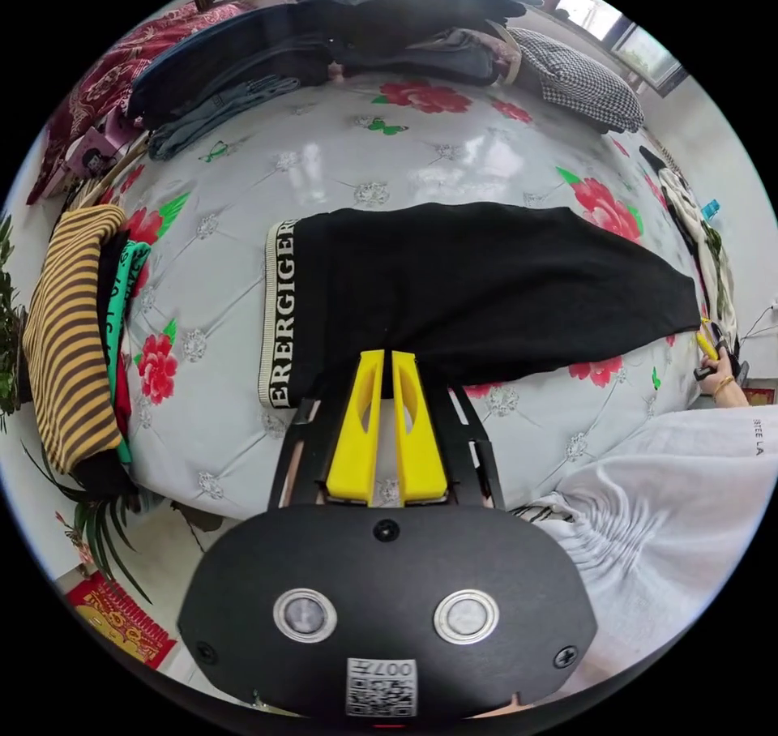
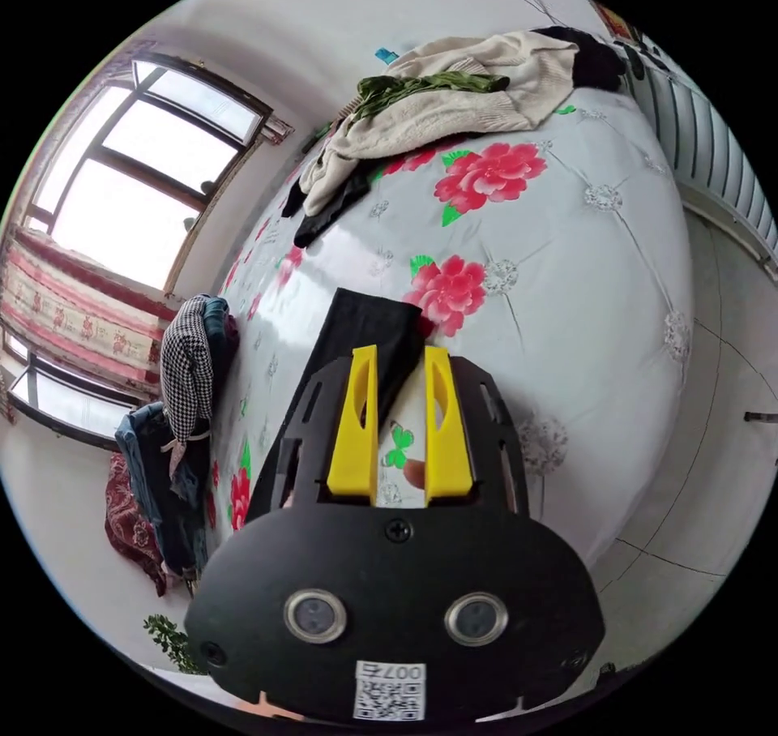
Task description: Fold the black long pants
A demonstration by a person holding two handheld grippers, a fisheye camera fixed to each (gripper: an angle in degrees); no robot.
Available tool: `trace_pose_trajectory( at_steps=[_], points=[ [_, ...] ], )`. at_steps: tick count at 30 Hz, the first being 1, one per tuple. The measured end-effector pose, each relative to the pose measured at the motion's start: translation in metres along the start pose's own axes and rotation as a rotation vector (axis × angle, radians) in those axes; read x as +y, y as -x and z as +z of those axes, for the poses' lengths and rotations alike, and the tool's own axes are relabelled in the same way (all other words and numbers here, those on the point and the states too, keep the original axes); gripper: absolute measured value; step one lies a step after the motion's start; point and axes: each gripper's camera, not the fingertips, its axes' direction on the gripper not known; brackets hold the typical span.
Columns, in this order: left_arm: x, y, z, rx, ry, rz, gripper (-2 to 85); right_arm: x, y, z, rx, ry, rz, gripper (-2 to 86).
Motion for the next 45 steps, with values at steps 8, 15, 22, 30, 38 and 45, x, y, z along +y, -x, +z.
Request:
trace_pose_trajectory(
  at_steps=[8, 15, 22, 30, 38, 45],
  points=[
    [0.032, 0.055, -0.036, 0.062, -0.104, -0.196, 1.5, -0.013, -0.023, -0.034, -0.206, 0.066, -0.006, 0.0],
    [0.075, 0.151, -0.040, 0.431, -0.234, -0.518, 8.9, 0.004, 0.135, -0.080, -0.410, 0.125, -0.659, -0.2],
    [0.104, 0.217, -0.032, 0.586, -0.293, -0.670, 11.7, 0.182, 0.277, -0.089, -0.663, 0.381, -1.359, -0.2],
    [0.118, 0.252, -0.024, 0.660, -0.305, -0.701, 11.7, 0.364, 0.251, 0.026, -0.373, 0.920, -1.557, 0.0],
    [0.129, 0.286, -0.007, 0.725, -0.355, -0.749, 11.6, 0.351, 0.255, -0.014, -0.522, 0.964, -1.592, 1.1],
    [0.158, 0.306, 0.031, 0.861, -0.412, -0.936, 2.4, 0.319, 0.233, -0.034, -0.527, 0.912, -1.466, 0.2]
  ],
)
